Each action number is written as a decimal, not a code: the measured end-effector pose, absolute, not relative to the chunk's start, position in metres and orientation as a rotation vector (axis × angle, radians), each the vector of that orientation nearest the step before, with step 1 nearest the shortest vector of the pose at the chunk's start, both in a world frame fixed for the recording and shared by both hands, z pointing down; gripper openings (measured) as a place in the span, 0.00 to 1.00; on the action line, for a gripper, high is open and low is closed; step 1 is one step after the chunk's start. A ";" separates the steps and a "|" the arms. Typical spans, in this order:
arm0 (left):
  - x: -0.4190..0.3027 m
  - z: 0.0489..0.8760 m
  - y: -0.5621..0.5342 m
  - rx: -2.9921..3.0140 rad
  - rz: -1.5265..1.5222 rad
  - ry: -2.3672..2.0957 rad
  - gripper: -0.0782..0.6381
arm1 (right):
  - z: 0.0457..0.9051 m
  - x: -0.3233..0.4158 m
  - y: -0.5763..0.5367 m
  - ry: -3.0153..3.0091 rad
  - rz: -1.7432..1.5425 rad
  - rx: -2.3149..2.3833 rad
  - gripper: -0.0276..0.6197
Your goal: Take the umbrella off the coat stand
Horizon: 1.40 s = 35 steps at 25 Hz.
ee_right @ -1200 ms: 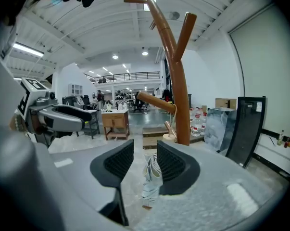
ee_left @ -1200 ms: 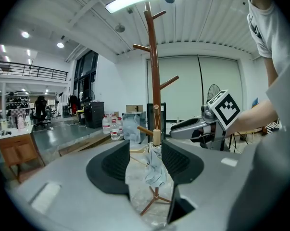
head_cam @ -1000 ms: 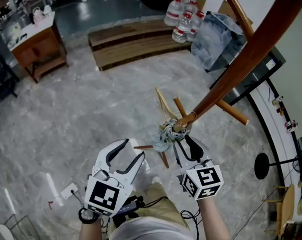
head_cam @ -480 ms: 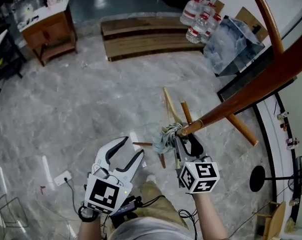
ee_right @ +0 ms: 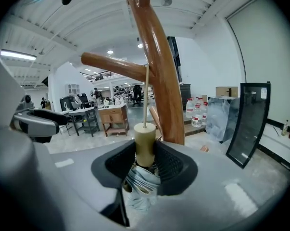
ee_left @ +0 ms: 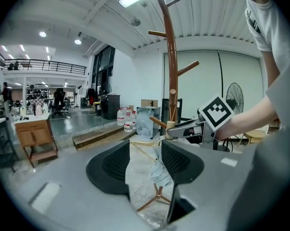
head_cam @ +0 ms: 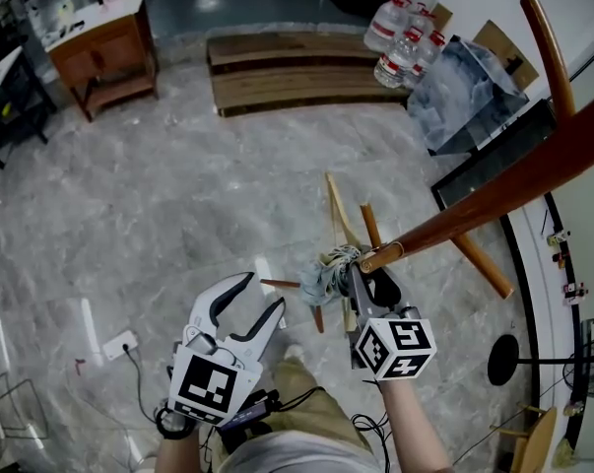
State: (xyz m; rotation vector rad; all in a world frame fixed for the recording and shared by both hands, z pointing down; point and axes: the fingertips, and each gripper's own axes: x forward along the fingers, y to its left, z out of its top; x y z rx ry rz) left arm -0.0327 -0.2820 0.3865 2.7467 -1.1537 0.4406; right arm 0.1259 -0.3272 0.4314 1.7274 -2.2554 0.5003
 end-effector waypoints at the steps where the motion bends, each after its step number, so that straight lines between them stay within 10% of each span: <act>1: -0.032 0.386 -0.282 2.751 0.444 -1.150 0.40 | 0.431 0.126 -0.327 -2.255 0.501 1.727 0.23; 35: -0.009 0.420 -0.270 2.838 0.636 -1.023 0.56 | 0.370 0.060 -0.298 -2.462 0.433 1.539 0.23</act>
